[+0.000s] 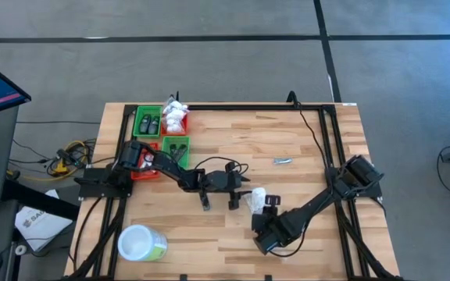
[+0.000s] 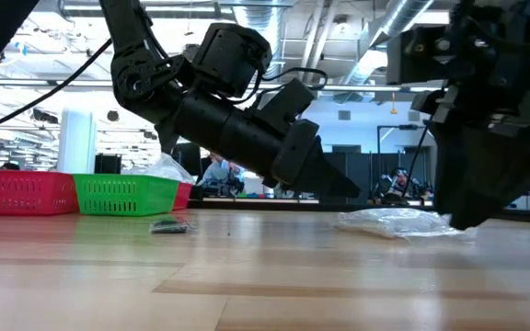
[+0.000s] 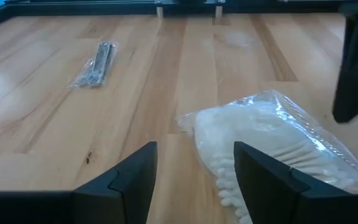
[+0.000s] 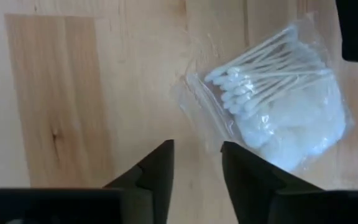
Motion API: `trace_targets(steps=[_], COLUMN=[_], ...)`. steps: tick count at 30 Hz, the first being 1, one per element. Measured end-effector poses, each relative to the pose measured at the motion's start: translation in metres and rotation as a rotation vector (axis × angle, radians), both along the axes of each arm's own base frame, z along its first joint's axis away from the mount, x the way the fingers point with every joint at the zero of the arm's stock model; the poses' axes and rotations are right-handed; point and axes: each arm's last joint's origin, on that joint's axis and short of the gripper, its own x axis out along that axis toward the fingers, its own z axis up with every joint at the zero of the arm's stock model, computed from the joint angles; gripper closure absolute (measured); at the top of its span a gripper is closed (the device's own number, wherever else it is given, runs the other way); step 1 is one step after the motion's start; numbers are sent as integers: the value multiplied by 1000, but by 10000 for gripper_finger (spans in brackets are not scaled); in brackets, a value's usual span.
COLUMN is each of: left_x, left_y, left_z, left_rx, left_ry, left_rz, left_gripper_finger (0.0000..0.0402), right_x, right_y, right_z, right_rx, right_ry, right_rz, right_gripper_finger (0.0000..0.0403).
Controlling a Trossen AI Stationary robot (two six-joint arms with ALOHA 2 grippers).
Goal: Pick & Place Travel size toiletries
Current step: Put the white cotton pack into the top red bin
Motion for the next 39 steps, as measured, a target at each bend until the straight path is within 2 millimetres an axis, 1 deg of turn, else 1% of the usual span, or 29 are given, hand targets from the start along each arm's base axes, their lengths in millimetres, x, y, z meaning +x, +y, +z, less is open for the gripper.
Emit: trace_targets(steps=[1, 4, 5, 8, 11, 19, 22, 30, 36, 39], left_x=[0, 0, 0, 0, 0, 0, 0, 0, 0, -1], left_y=[0, 0, 0, 0, 0, 1, 1, 0, -1, -1], left_z=[0, 0, 0, 0, 0, -1, -1, -1, -1, -8], left_rx=[-1, 0, 0, -1, -1, -1, -2, -13, -18, -23], left_ry=[0, 1, 1, 1, 2, 3, 4, 6, 7, 29], left_rz=[1, 5, 4, 4, 4, 6, 4, -23, -37, -52], left_gripper_finger=[199, 199, 199, 199, 199, 205, 218, 259, 278, 284], right_x=[-1, 1, -1, 1, 0, 1, 2, 2, 4, 6], right_y=[0, 2, 2, 4, 4, 2, -3, -4, -8, -11], right_z=[-1, -11, -10, -17, -17, -20, -24, -24, -25, -25], right_rx=[-5, -23, -27, -45, -56, -112, -112, -123, -154, -162], right_ry=[7, 13, 26, 21, 13, -8, -17, -18, -26, -26], right_rz=[4, 4, 9, 11, 10, 27, 18, 19, 24, 19], right_gripper_finger=[275, 251, 245, 234, 230, 247, 256, 276, 282, 281])
